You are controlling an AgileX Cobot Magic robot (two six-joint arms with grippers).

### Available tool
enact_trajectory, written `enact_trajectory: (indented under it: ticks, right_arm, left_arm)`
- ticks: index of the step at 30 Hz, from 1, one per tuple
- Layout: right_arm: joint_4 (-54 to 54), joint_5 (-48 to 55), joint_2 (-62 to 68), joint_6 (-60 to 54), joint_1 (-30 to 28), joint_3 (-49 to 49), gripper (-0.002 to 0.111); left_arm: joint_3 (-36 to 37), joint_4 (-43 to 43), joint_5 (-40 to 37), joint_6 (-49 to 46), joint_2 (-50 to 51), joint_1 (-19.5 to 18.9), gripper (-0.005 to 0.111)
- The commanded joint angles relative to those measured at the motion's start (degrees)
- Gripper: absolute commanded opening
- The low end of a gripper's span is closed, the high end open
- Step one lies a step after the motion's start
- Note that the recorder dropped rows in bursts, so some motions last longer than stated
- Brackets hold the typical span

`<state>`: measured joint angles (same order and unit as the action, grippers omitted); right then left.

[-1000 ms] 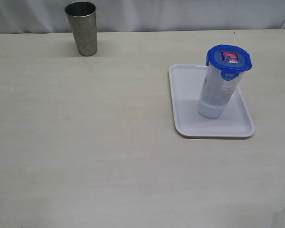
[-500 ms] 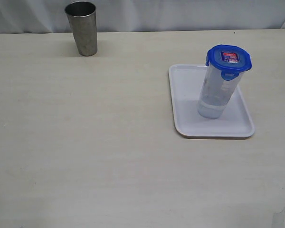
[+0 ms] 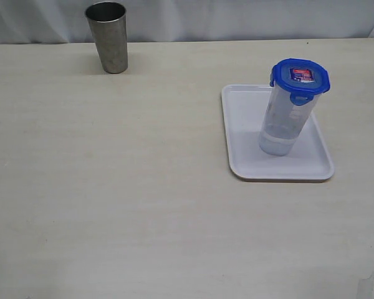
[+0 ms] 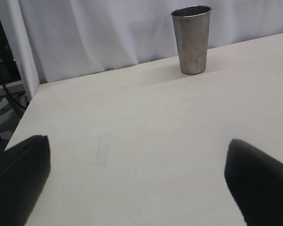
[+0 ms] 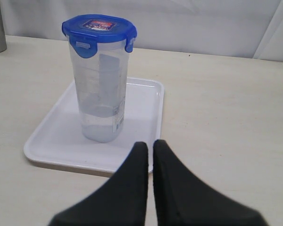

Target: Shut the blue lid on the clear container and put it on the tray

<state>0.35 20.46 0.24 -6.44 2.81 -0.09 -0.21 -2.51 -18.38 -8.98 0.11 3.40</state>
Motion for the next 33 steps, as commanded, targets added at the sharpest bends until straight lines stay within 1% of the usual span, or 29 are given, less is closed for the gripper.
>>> enact_trajectory:
  ticks: [1, 3, 4, 5, 6, 7, 8, 9, 11, 13, 33]
  right_arm:
    - [0.19, -0.68, -0.24, -0.22, -0.18, 0.09, 0.004]
    - [0.19, -0.68, -0.24, -0.22, -0.18, 0.09, 0.004]
    - [0.19, -0.68, -0.24, -0.22, -0.18, 0.09, 0.004]
    - [0.19, -0.68, -0.24, -0.22, -0.18, 0.09, 0.004]
    - [0.19, -0.68, -0.24, -0.22, -0.18, 0.09, 0.004]
    - [0.19, -0.68, -0.24, -0.22, -0.18, 0.09, 0.004]
    - [0.19, -0.68, -0.24, -0.22, -0.18, 0.09, 0.004]
    - [0.19, -0.68, -0.24, -0.22, -0.18, 0.09, 0.004]
    - [0.19, -0.68, -0.24, -0.22, -0.18, 0.09, 0.004]
    - [0.19, -0.68, -0.24, -0.22, -0.18, 0.09, 0.004]
    - [0.19, -0.68, -0.24, -0.22, -0.18, 0.09, 0.004]
  left_arm:
    - [0.21, 0.18, 0.93, 0.44, -0.11, 0.34, 0.093]
    - [0.21, 0.23, 0.82, 0.46, -0.11, 0.34, 0.091]
    - [0.21, 0.23, 0.71, 0.46, -0.11, 0.34, 0.087]
    - [0.21, 0.23, 0.74, 0.46, -0.11, 0.34, 0.076]
    - [0.21, 0.23, 0.74, 0.46, -0.11, 0.34, 0.068]
    - [0.21, 0.23, 0.74, 0.46, -0.11, 0.34, 0.053]
    - [0.21, 0.23, 0.74, 0.46, -0.11, 0.34, 0.042]
    - [0.21, 0.23, 0.74, 0.46, -0.11, 0.34, 0.029]
    - [0.21, 0.23, 0.74, 0.46, -0.11, 0.34, 0.009]
    - [0.21, 0.23, 0.74, 0.46, -0.11, 0.34, 0.0]
    - [0.21, 0.23, 0.74, 0.46, -0.11, 0.34, 0.0]
